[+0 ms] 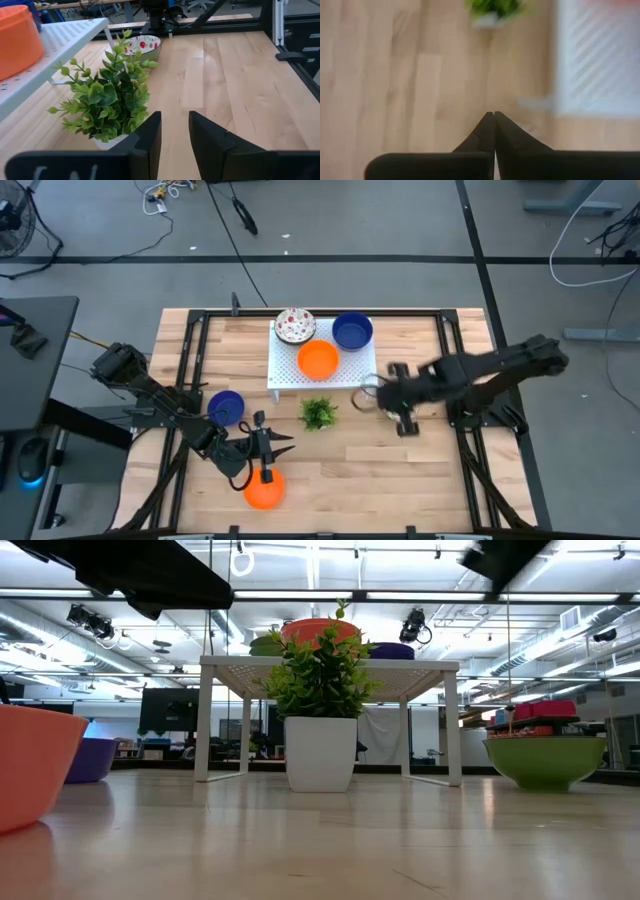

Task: Pick & Place Mini bowls
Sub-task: Stack the white bowl on top of the white bowl on the shelf

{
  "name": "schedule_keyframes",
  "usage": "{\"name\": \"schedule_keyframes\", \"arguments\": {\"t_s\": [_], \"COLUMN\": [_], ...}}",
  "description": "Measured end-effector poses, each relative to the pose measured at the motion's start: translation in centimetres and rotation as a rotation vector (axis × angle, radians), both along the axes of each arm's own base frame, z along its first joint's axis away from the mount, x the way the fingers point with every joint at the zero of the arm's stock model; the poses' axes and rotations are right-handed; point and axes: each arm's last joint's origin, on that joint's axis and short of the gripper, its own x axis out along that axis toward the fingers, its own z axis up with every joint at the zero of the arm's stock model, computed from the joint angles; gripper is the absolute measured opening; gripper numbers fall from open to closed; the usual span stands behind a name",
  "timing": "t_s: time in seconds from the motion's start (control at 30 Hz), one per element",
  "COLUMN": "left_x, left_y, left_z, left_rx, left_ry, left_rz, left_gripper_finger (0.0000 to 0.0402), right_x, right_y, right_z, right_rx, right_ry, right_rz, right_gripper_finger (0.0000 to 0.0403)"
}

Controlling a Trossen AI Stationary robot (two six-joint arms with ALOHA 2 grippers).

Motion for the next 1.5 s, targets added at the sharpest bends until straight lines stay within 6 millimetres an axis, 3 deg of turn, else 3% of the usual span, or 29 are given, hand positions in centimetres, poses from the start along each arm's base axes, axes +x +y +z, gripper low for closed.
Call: {"name": "schedule_keyframes", "arguments": {"t_s": [0.13,0.23,0.47,0.63,0.93,1.23,1.37,1.5], "left_x": [0.0,0.0,0.4,0.5,0.5,0.5,0.5,0.8], "left_y": [0.0,0.0,0.5,0.6,0.6,0.6,0.6,0.4], "left_z": [0.0,0.0,0.0,-0.1,-0.1,-0.1,-0.1,-0.2], "left_rx": [-0.003,0.0,0.001,-0.018,-0.02,-0.02,-0.02,-0.008], "left_ry": [-0.001,0.0,0.0,0.011,0.013,0.013,0.014,0.011], "left_rz": [0.0,0.002,0.022,0.0,-0.004,-0.004,-0.007,-0.061], "left_gripper_finger": [0.0103,0.0103,0.0103,0.0103,0.0103,0.0103,0.0103,0.0103], "right_x": [-3.0,-4.5,-5.0,-5.4,-6.1,-6.3,-6.0,-5.0], "right_y": [1.8,2.5,2.6,1.8,1.3,1.2,1.8,3.9], "right_z": [-4.4,-7.4,-11.8,-14.0,-16.0,-16.4,-15.8,-13.7], "right_rx": [0.064,0.115,0.096,-0.033,-0.064,-0.055,-0.037,0.074], "right_ry": [0.078,0.126,0.065,0.026,0.029,0.042,0.02,-0.069], "right_rz": [-0.109,-0.142,-0.081,-0.072,-0.082,-0.077,-0.05,0.06], "right_gripper_finger": [0.0019,0.0053,0.0173,0.0207,0.0154,0.0023,0.0017,0.0012]}}
